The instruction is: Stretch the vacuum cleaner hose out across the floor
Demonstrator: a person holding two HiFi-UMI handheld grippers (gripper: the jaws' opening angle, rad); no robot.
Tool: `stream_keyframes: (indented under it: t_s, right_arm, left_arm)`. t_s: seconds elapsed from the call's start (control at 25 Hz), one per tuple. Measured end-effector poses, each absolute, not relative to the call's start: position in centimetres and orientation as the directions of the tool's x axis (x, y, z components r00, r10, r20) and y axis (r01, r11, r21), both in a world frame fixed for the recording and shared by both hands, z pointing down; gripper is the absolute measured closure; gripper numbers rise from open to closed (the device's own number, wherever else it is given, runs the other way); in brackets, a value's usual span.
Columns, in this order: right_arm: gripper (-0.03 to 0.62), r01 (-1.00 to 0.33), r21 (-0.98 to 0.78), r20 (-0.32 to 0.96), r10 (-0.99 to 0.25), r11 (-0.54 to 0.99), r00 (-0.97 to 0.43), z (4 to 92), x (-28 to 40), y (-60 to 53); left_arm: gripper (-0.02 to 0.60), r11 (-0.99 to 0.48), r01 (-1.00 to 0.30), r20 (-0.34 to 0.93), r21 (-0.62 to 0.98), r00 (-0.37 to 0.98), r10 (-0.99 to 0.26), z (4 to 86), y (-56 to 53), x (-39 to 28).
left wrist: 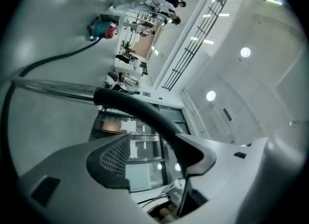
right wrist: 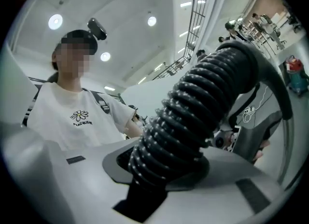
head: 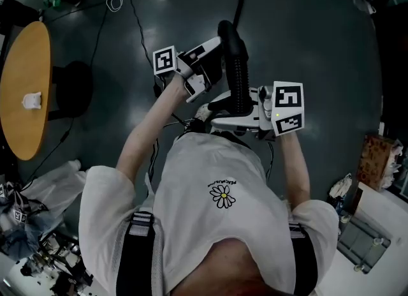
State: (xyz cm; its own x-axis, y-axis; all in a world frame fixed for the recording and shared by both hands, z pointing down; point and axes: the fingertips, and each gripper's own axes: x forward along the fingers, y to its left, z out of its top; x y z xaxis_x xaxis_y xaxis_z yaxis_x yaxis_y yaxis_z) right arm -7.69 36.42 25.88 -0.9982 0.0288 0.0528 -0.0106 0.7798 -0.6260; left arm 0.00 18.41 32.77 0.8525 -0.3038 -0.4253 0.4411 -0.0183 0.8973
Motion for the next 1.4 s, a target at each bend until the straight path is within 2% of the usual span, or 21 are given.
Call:
stream_keyframes:
  t_s: [0.12, 0.36, 0.56, 0.64, 0.8, 0.88, 0.96, 1.08, 1.16, 1.24, 1.32, 1.4]
  right_arm:
    - [0.454, -0.033, -0.627, 0.060, 0.006, 0.779, -0.998, 26.4, -6.7, 36.6]
    - [0.454, 0.047, -0.608, 0.095, 0.131, 0.792, -0.987, 27.4, -8.0, 40.0]
    - [0.454, 0.038, -0.656, 0.098, 0.135, 0.754, -0.986, 27.7, -7.9, 40.4]
    - [0.456, 0.008, -0.659, 0.105, 0.102, 0.752, -0.989, 28.2, -8.9, 40.0]
    - [0.454, -0.182, -0.655, 0.204, -0.061, 0.733, -0.977, 33.2, -9.3, 38.0]
    - [0.454, -0.314, -0.666, 0.218, -0.225, 0.677, -0.950, 36.3, -7.4, 37.0]
    - [0.453, -0.440, -0.685, 0.182, -0.449, 0.580, -0.875, 38.2, -4.1, 35.8]
    - [0.441, -0.610, -0.648, 0.211, -0.662, 0.456, -0.719, 38.8, 0.4, 35.3]
    - [0.441, -0.758, -0.482, 0.275, -0.746, 0.439, -0.606, 37.4, 2.3, 34.7]
    - [0.441, -0.881, -0.243, 0.343, -0.813, 0.406, -0.470, 35.3, 3.7, 33.7]
    - [0.441, -0.912, -0.047, 0.405, -0.827, 0.406, -0.389, 33.7, 4.3, 33.1]
    - [0.441, -0.887, 0.122, 0.442, -0.824, 0.446, -0.354, 32.7, 4.4, 33.3]
  left_arm:
    - [0.310, 0.051, 0.572, -0.528, 0.819, 0.786, -0.322, 30.3, 17.5, 0.9]
    - [0.268, 0.216, 0.537, -0.497, 0.815, 0.841, -0.214, 32.0, 18.4, 4.5]
    - [0.268, 0.287, 0.530, -0.512, 0.798, 0.847, -0.143, 33.3, 19.3, 6.1]
    - [0.268, 0.284, 0.567, -0.544, 0.773, 0.823, -0.164, 32.5, 19.2, 6.2]
    - [0.289, 0.185, 0.608, -0.577, 0.772, 0.792, -0.198, 31.1, 17.2, 5.5]
    - [0.329, 0.125, 0.632, -0.600, 0.765, 0.769, -0.220, 30.4, 16.5, 5.0]
    - [0.382, 0.067, 0.650, -0.624, 0.757, 0.749, -0.226, 29.9, 16.0, 4.1]
    - [0.413, -0.047, 0.614, -0.615, 0.788, 0.781, -0.112, 28.6, 16.6, 3.4]
    - [0.419, -0.096, 0.612, -0.618, 0.785, 0.783, -0.064, 27.2, 16.8, 2.4]
    - [0.420, -0.091, 0.619, -0.625, 0.780, 0.774, -0.099, 26.8, 16.0, 0.8]
    - [0.420, -0.037, 0.623, -0.617, 0.782, 0.764, -0.190, 27.8, 15.2, -0.5]
    - [0.419, 0.043, 0.629, -0.591, 0.776, 0.750, -0.297, 29.6, 15.3, -1.0]
